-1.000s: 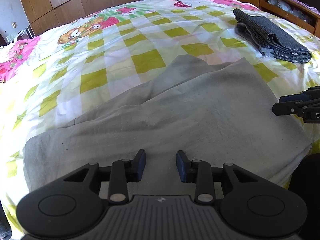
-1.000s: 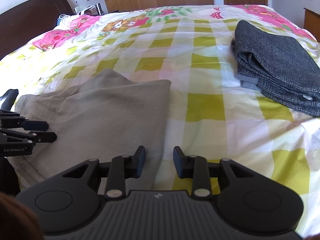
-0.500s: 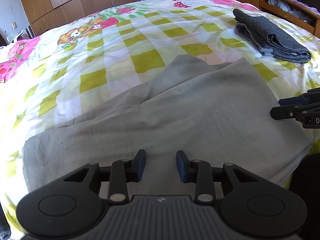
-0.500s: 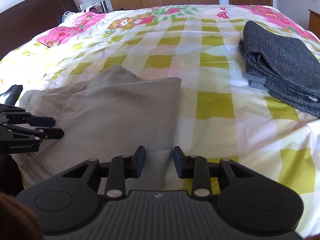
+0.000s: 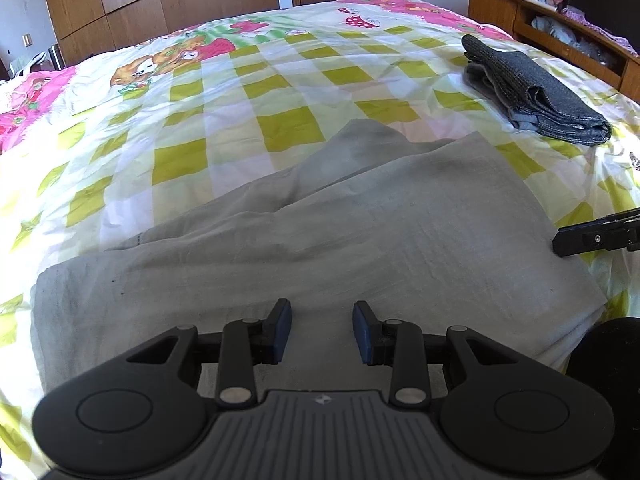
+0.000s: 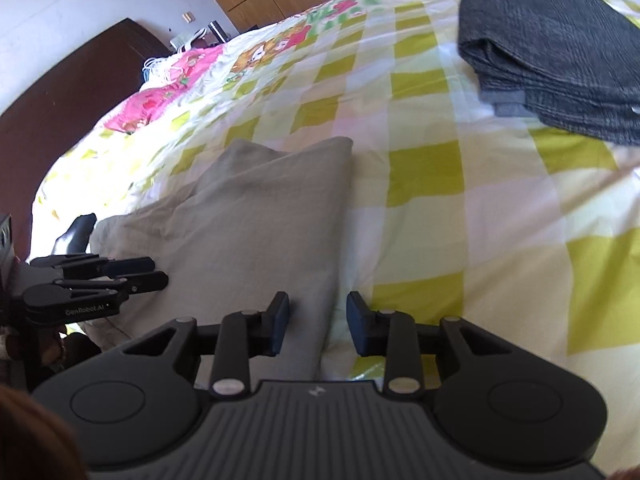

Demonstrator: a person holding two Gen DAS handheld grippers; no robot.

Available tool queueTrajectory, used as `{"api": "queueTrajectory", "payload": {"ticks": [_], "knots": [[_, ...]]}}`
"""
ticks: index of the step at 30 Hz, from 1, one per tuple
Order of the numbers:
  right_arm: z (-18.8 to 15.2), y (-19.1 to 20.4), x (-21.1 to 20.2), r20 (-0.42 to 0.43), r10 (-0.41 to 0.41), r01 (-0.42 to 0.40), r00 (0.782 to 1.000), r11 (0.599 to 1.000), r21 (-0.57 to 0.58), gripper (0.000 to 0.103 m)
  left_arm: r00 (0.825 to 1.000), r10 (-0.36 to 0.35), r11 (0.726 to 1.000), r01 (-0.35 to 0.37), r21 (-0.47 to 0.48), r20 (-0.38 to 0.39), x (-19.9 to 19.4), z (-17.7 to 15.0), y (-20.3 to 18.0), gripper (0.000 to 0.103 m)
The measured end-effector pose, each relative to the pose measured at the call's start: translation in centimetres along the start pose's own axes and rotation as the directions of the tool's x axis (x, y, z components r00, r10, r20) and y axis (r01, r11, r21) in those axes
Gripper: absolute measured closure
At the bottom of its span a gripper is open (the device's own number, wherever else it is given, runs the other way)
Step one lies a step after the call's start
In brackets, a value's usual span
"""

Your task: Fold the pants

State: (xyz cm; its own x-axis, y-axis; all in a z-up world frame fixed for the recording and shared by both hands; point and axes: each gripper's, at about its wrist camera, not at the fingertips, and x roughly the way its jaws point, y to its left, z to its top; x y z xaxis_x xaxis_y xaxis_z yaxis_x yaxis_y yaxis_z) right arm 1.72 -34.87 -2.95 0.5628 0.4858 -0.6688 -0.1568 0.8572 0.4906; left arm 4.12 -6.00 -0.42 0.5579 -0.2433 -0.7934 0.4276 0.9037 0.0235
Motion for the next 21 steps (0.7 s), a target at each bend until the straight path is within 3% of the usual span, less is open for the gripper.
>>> {"api": "queueTrajectory", "payload": {"ticks": [3,7,11,13,16,21], "knots": [[0.2,-1.5,0.4,-0.024,0.119,-0.117,0.993,0.989,0.087,0.068,1.000,-0.015,1.000,0.015,-0.004,0.004,0.1,0.1,0.0,0.056],[0.6,-3.0,2.5,-0.022,0.295,-0.285,0.955,0.937,0.201,0.068,1.000,-0.025,1.000,0.025,-0.008,0.017,0.0,0.2,0.1,0.056],[1.1,-3.4,4.1,-0.014,0.377,-0.362,0.926,0.900,0.243,0.074,0.999,-0.017,1.000,0.018,-0.009,0.049,-0.5,0.3,0.3,0.055],[1.2,-3.5,3.9,-0.016,0.381,-0.366,0.924,0.898,0.242,0.075,0.998,-0.006,1.000,0.006,-0.002,0.065,-0.7,0.5,0.4,0.055],[1.4,-2.8,3.9,-0.031,0.311,-0.294,0.950,0.922,0.253,0.096,0.998,0.023,1.000,-0.024,0.012,0.066,0.0,0.9,0.3,0.055],[2.1,-2.7,2.1,0.052,0.262,-0.266,0.964,0.930,0.253,0.099,1.000,-0.002,0.999,0.001,0.042,0.031,1.9,1.1,-1.7,0.056]]}}
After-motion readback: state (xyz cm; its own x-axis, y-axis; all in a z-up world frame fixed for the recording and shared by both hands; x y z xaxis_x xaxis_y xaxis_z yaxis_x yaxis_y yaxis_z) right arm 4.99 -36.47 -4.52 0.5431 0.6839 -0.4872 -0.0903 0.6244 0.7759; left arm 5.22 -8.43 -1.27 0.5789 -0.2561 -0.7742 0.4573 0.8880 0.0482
